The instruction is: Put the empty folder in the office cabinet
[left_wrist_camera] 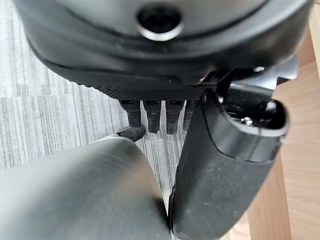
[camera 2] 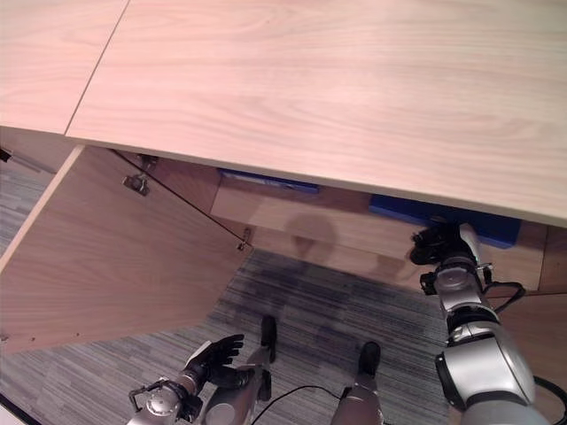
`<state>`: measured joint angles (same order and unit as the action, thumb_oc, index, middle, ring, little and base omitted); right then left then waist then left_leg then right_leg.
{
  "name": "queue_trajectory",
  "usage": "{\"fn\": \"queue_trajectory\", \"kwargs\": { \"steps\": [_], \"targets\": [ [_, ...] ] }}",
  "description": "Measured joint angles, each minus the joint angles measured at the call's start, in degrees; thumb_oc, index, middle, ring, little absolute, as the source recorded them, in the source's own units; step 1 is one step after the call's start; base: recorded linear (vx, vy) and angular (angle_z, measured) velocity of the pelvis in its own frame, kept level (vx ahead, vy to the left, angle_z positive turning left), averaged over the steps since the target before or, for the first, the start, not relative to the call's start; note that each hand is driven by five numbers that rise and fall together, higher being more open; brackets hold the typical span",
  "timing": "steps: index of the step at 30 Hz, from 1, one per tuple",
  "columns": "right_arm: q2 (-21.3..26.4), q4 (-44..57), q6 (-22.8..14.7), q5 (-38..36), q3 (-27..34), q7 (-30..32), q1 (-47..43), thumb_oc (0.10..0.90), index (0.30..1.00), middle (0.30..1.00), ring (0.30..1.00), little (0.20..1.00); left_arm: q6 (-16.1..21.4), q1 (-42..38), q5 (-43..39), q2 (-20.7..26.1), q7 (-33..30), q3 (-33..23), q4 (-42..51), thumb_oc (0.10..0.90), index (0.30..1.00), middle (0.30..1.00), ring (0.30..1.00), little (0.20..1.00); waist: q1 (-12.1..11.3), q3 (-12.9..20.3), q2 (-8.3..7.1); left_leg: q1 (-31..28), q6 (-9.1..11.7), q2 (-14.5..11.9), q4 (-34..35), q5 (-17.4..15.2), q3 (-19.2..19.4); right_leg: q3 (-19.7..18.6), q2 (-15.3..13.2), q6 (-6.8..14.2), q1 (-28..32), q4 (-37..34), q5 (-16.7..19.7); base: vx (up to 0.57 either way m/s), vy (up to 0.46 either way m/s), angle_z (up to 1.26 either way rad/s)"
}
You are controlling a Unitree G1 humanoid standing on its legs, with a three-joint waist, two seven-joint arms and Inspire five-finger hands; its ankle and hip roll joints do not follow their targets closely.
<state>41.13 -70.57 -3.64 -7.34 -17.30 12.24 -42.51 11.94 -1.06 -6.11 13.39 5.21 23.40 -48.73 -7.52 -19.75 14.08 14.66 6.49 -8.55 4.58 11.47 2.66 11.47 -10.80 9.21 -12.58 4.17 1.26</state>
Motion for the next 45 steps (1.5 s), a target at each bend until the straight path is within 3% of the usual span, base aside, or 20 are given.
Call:
{"fn": "queue_trajectory", "kwargs": {
  "steps": [3,4,8,14,17,23,27,32,38,41,44,45],
  "targets": [
    [0.1,0.0,0.0,0.0,0.0,0.0,-0.7,0.400,0.300,0.300,0.300,0.300,0.2,0.0,-0.4,0.0,0.0,0.0,0.0,0.800,0.900,0.900,0.900,0.900,-0.1,-0.1,0.12,0.5,0.0,-0.1,0.0,0.2,0.0,-0.1,-0.1,-0.2,-1.2,1.3,-0.5,-0.01,0.007,0.02],
    [1.6,-0.7,-0.5,-0.1,0.0,0.0,-2.0,0.400,0.300,0.300,0.300,0.300,0.7,0.0,-0.5,0.2,-0.1,0.9,1.0,0.800,0.900,0.900,0.900,0.900,-0.2,-0.3,1.01,2.1,-0.1,-0.1,0.0,0.8,-0.2,-0.2,-0.4,-0.5,-4.0,4.9,-1.6,-0.01,0.017,0.07],
    [2.7,-2.4,-0.3,-0.2,-0.5,0.0,-5.7,0.400,0.300,0.300,0.300,0.300,1.0,0.0,-0.5,1.0,-0.1,1.7,2.5,0.800,0.900,0.900,0.900,0.900,-0.7,-0.5,1.45,3.9,-0.1,0.1,0.0,0.7,-0.2,-1.0,-1.3,-1.1,-8.4,10.0,-3.4,0.00,0.009,0.03],
    [6.4,-4.4,0.4,-1.9,-2.3,-0.1,-10.2,0.400,0.300,0.300,0.300,0.300,1.1,0.2,-0.5,1.1,0.2,3.5,4.5,0.800,0.900,0.900,0.900,0.900,-1.0,-0.8,3.43,4.6,-0.3,1.2,0.0,0.9,-0.4,-1.2,-2.7,-1.0,-10.3,13.5,-4.6,0.02,0.007,0.07],
    [8.8,-4.5,1.7,-1.9,-3.7,0.3,-11.3,0.400,0.300,0.300,0.300,0.300,1.1,0.3,-0.5,1.1,0.4,3.5,5.0,0.800,0.900,0.900,0.900,0.900,-1.2,-0.8,3.48,4.6,-1.2,1.7,0.0,1.9,-1.3,-0.9,-3.1,-0.9,-10.4,14.3,-5.0,0.01,-0.007,0.09],
    [11.7,-6.8,5.6,-2.2,-7.5,-0.5,-14.9,0.400,0.300,0.300,0.300,0.300,1.1,0.2,-0.5,1.5,0.6,3.4,5.0,0.800,0.900,0.900,0.900,0.900,-0.3,-1.0,3.19,4.6,-0.9,2.2,0.0,2.5,-1.5,-0.1,-3.5,-1.0,-9.9,14.1,-4.9,0.01,0.001,0.04],
    [14.5,-6.8,5.4,-3.5,-8.6,0.0,-19.9,0.400,0.300,0.300,0.300,0.300,1.0,0.0,-0.6,1.5,0.6,3.3,4.6,0.800,0.900,0.900,0.900,0.900,-0.2,-1.1,3.01,4.2,-0.8,1.9,0.0,2.6,-1.6,-0.2,-3.1,-0.7,-9.5,13.8,-5.0,0.01,-0.001,-0.01],
    [17.5,-4.2,2.6,-4.7,-9.0,1.9,-27.5,0.400,0.300,0.300,0.300,0.300,0.7,0.0,-2.2,1.5,1.2,3.3,4.1,0.800,0.900,0.900,0.900,0.900,-0.4,-1.2,2.67,3.3,-0.7,1.5,0.0,3.0,-2.3,0.4,-2.8,-0.8,-7.9,13.8,-5.0,0.01,-0.003,0.07],
    [14.6,-0.8,1.8,-5.4,-7.3,1.8,-24.7,0.400,0.300,0.300,0.300,0.300,0.5,0.0,-2.2,2.4,1.6,2.6,3.6,0.800,0.900,0.900,0.900,0.900,-0.7,-0.6,0.19,2.4,-0.7,1.5,0.0,2.9,-2.9,0.9,-2.8,-1.2,-6.7,14.0,-5.0,0.00,0.000,0.05],
    [10.9,6.2,1.1,-8.6,-0.7,2.4,-15.6,0.400,0.300,0.300,0.300,0.300,-0.1,-0.1,-2.3,2.5,1.6,1.7,2.7,0.800,0.900,0.900,0.900,0.900,-0.3,-0.1,-0.86,1.7,-0.9,1.5,0.0,2.8,-3.0,1.4,-2.9,-1.2,-5.5,13.6,-5.0,0.02,0.025,0.05],
    [3.7,16.1,0.5,-11.3,9.6,2.9,-2.7,0.400,0.300,0.300,0.300,0.300,-1.7,-0.1,-2.6,1.5,1.4,-1.2,1.1,0.800,0.900,0.900,0.900,0.900,-0.3,0.8,-2.17,0.2,-1.5,1.3,0.0,1.9,-2.8,1.5,-2.7,-1.2,-3.7,12.6,-5.0,0.04,0.020,0.00],
    [1.4,19.0,0.5,-11.4,9.7,3.4,1.3,0.400,0.300,0.300,0.300,0.300,-2.0,-0.1,-2.7,1.5,0.8,-1.5,-0.2,0.800,0.900,0.900,0.900,0.900,0.3,1.4,-2.72,0.1,-1.4,1.3,0.0,1.6,-2.9,1.7,-2.6,-1.2,-3.3,12.4,-5.0,0.06,0.036,0.02]
  ]
}}
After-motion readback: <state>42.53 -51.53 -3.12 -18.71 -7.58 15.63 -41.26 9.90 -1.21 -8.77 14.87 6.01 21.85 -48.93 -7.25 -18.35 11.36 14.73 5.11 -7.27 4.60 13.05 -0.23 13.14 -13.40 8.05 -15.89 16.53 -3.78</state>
